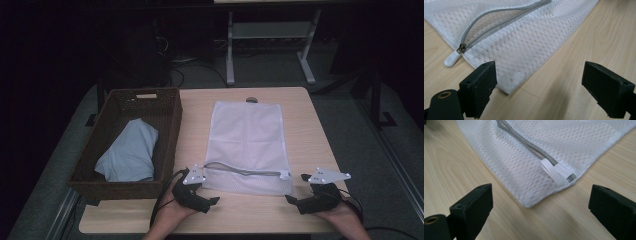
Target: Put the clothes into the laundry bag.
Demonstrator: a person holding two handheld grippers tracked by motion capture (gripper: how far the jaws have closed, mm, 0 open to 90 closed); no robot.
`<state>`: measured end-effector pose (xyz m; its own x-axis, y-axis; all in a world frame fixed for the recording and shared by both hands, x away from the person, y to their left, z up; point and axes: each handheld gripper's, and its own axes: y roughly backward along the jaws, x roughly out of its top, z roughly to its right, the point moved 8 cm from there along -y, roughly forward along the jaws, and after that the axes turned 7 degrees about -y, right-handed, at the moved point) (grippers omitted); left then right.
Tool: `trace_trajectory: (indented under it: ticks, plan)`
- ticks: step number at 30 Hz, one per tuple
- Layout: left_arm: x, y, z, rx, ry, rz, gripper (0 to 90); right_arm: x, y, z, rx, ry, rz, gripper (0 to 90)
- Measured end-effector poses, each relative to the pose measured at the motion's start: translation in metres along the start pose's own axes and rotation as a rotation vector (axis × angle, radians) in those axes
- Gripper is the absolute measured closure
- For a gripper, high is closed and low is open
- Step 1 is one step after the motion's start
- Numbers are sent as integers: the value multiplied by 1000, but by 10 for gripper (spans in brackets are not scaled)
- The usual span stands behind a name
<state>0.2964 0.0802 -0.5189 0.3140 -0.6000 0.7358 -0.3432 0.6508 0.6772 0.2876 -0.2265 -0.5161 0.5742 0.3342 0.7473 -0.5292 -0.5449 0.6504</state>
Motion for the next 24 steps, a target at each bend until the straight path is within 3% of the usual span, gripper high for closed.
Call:
trace_trajectory:
  ticks: [5,8,12,17,24]
  plan:
    - [1,1,-2,0,5,0,122,3,1,0,5,-18,7,55]
    - [2,2,-3,1,7,2,122,8,4,-1,23,-24,25,135]
    - [0,3,-4,0,11,1,124,17,6,0,14,-30,31,139]
    - [0,3,-3,-6,6,-1,125,26,3,0,28,-77,16,181]
    - [1,3,-2,-4,2,-3,126,41,-3,3,35,-75,23,231]
